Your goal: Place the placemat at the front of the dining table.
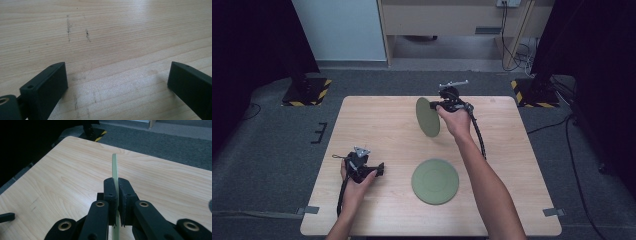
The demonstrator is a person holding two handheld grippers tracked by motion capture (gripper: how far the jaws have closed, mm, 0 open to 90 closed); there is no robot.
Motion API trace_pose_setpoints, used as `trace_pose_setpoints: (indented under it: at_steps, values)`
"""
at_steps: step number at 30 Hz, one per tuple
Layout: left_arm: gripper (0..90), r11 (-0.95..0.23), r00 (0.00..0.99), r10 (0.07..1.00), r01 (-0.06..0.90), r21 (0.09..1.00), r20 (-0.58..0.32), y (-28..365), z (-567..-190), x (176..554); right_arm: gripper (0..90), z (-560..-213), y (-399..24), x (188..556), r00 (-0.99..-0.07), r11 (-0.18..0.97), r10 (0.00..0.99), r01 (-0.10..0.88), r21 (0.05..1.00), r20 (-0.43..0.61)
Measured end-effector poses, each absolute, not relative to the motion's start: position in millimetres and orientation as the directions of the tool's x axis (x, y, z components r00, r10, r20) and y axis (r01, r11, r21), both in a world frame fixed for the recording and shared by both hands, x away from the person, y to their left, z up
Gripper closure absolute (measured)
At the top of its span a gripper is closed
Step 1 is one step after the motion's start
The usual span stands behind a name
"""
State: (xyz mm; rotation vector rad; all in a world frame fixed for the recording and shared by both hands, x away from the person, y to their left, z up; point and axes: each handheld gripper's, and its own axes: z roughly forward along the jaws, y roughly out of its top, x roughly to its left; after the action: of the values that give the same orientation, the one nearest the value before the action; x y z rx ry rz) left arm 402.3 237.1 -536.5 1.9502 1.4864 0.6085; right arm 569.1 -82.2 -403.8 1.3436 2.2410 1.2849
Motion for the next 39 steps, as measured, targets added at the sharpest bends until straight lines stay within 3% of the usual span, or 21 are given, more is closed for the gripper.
trace_pose_setpoints:
  at_steps: [15,39]
  values:
    - [1.7,-0.17,0.241,0.971,0.691,0.702,-0.001,241,-537,409,86.1,-416,-119,567,-0.505,0.186,0.838,0.619,0.763,0.205]
    - [2.6,-0.152,0.232,0.972,0.701,0.697,-0.021,263,-530,436,86.1,-425,-136,568,-0.488,0.189,0.852,0.626,0.756,0.192]
